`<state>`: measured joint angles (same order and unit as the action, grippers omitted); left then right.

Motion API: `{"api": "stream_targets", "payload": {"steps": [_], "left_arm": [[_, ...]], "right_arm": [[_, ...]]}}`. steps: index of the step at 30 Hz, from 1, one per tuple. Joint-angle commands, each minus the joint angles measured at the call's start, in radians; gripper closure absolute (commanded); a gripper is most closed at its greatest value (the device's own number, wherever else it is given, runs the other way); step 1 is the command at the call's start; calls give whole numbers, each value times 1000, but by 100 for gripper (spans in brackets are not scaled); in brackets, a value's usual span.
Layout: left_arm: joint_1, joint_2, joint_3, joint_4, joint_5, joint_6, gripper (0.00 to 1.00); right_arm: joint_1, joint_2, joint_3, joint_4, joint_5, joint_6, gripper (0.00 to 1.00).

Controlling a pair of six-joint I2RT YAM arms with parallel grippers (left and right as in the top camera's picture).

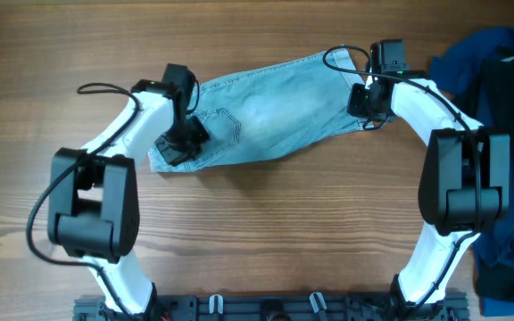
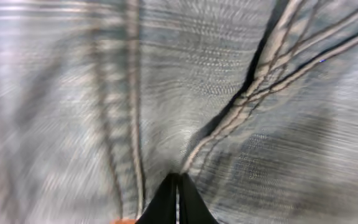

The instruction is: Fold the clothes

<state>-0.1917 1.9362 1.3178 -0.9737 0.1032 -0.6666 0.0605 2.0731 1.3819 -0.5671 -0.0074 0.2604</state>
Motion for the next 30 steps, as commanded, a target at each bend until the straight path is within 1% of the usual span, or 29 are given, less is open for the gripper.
{"api": "stream_targets", "payload": {"steps": [1,2,3,4,5,7,10,11,18,22,28,30], "left_arm": [[82,-144,51,-22,-17,56,87],[103,-172,51,-22,-19,63,80],[127,-195,51,-22,-18,80,59],[150,-213,50,-22,-17,84,27],[180,-225,50,-23,-16,84,7],[230,-227,50,-22,16,93,0],[296,-187,38,-10,146,158,0],[307,-171,38,-11,167,171,0],[324,-21,38,-13,170,237,1],[325,49,38,-10,169,237,3],[325,126,38,2,170,238,4],[325,138,38,11,169,237,8]], "right_arm": [[6,122,-52,-10,-27,5,79],[6,122,-52,-10,-27,4,79],[6,122,-52,-10,-27,5,79],[6,122,-52,-10,-27,4,79],[6,122,-52,-10,-27,4,78],[6,122,-52,-10,-27,4,75],[6,122,-52,-10,-27,4,74],[6,122,-52,-10,-27,4,74],[6,122,-52,-10,-27,4,73],[6,122,-52,-11,-27,3,71],[6,122,-52,-10,-27,4,69],[6,122,-52,-10,-27,3,69]]}}
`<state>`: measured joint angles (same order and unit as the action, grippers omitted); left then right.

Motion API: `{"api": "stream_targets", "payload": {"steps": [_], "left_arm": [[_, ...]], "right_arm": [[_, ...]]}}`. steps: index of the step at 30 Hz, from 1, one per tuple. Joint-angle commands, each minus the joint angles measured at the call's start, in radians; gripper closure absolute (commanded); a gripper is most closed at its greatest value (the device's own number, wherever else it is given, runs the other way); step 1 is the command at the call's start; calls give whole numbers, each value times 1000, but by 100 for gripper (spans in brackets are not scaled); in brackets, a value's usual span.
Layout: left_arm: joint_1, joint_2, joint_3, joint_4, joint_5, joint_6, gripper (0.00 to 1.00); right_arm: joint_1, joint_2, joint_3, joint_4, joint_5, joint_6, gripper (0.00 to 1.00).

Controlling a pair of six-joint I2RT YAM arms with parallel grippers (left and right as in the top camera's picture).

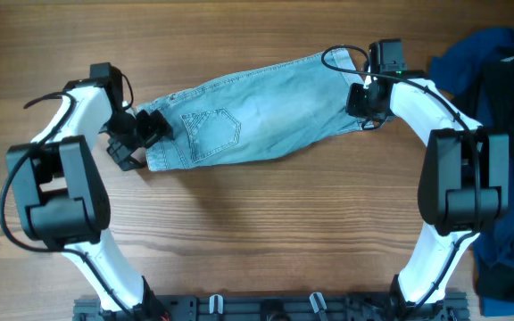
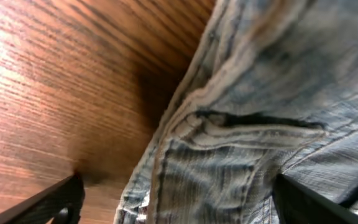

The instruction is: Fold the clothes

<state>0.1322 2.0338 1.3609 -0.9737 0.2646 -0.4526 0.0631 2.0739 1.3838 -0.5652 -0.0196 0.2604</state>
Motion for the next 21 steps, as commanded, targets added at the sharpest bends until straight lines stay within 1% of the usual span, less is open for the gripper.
{"api": "stream_targets", "payload": {"steps": [1,4,5,7,9,10,11,13,15,18,21], "left_arm": [[1,44,-5,16,8,23,10],[1,50,-5,24,0,24,19],[0,50,-5,24,-12,24,25],[-10,50,-5,24,-62,24,36],[-19,50,-6,27,-89,24,45],[-26,50,-6,35,-103,25,54],[-31,50,-6,41,-110,29,68],[-44,50,-6,74,-164,32,86],[-52,50,-6,108,-227,31,93],[-56,50,-6,157,-255,56,94],[-56,50,-6,198,-256,90,93]], "right_arm": [[3,122,-54,-12,-15,3,68],[3,122,-54,-13,-15,4,67],[3,122,-54,-13,-15,4,67],[3,122,-54,-12,-15,4,64],[3,122,-54,-12,-16,4,65],[3,122,-54,-13,-18,3,85],[3,121,-53,-13,-24,0,95],[3,111,-52,-15,-48,-19,96],[3,97,-45,-21,-64,-24,96],[3,43,-17,-52,-63,-37,96],[5,-49,-2,-62,-93,-93,96]]}}
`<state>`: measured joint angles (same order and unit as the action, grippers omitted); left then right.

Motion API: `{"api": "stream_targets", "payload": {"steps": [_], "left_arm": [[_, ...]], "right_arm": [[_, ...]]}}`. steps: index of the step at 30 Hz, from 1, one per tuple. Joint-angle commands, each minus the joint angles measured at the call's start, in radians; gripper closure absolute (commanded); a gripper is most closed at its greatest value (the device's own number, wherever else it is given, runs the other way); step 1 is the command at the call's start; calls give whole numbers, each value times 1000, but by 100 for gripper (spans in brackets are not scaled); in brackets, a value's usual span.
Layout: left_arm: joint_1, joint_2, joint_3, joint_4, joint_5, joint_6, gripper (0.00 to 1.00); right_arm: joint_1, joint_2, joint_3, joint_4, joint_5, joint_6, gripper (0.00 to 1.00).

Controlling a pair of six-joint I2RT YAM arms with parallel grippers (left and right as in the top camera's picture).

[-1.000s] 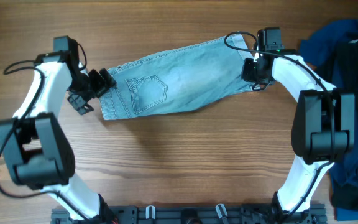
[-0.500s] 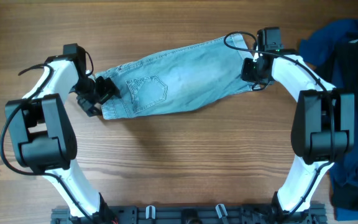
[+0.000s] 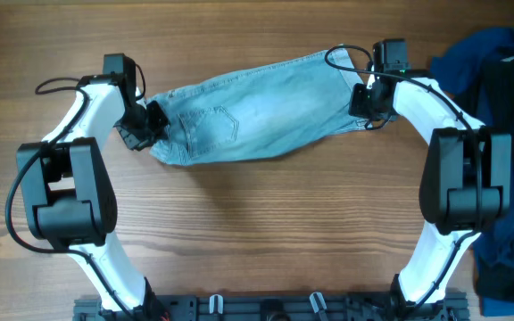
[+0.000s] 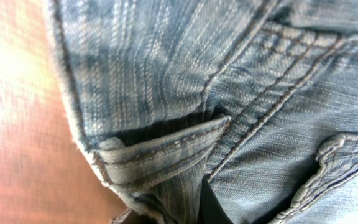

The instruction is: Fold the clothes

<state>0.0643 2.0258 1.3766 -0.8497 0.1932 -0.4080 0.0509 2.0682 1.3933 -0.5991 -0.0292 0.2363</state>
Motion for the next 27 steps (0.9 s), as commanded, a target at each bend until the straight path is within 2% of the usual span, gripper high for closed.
{"api": "stream_targets", "payload": {"steps": [1,5,8,13,19,27], "left_arm": [[11,58,-22,84,-184,54,93],[11,58,-22,134,-184,61,92],[11,58,-22,178,-184,62,92],[11,58,-22,250,-184,64,92],[9,58,-22,318,-183,64,92],[-14,58,-22,372,-184,64,91]], "right_arm": [[18,-72,-11,-22,-103,-89,96],[20,-173,-11,1,-129,-110,96],[20,-178,-11,31,-129,-110,96],[20,-106,-13,90,-129,-109,96],[20,-12,-17,71,-129,-106,96],[21,14,-76,113,-152,-100,96]]}}
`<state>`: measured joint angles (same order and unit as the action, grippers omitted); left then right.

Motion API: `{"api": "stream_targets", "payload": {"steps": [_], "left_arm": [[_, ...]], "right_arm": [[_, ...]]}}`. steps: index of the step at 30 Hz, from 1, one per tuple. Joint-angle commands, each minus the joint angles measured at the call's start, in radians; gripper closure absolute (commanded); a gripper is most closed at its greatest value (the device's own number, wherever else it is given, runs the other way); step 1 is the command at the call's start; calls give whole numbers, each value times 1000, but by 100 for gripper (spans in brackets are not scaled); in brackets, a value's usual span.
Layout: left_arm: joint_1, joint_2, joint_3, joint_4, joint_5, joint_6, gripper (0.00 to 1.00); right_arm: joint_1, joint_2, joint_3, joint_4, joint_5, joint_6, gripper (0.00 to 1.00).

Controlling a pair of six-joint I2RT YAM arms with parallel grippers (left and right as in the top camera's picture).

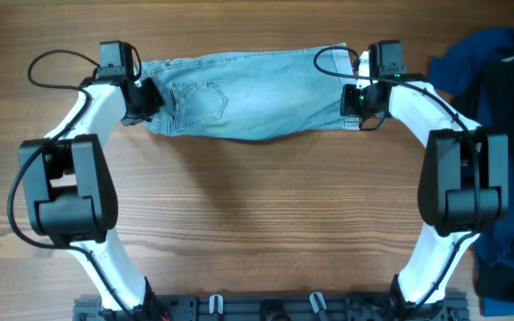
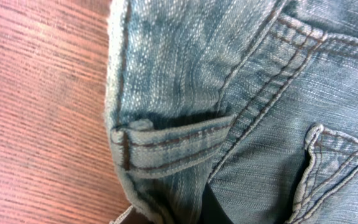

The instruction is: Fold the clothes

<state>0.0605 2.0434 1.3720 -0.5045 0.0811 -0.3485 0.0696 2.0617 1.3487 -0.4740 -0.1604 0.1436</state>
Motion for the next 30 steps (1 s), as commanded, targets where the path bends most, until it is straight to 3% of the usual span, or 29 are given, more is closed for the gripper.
{"api": "stream_targets", "payload": {"steps": [1,7,15,24,26,27,28,29,30], "left_arm": [[-14,40,-17,30,-72,5,91],[-23,40,-17,56,-72,5,86],[-22,40,-17,78,-72,5,86],[-22,37,-16,120,-72,5,86],[-22,27,-10,120,-84,6,72],[-22,18,-8,120,-96,5,32],[-22,8,-8,120,-103,5,14],[-22,-2,-8,120,-107,5,4],[-22,-13,-8,120,-112,5,1]], "right_arm": [[2,21,-31,-35,-21,3,96],[2,22,-54,-231,23,117,96],[2,22,-159,-249,35,149,96],[2,-53,-122,-308,-6,140,96],[2,-113,-105,-317,-13,111,96],[2,-154,-98,-316,-17,90,96],[2,-188,-96,-310,-17,81,96],[2,-223,-96,-298,-18,65,96],[2,-256,-96,-283,-17,61,96]]}}
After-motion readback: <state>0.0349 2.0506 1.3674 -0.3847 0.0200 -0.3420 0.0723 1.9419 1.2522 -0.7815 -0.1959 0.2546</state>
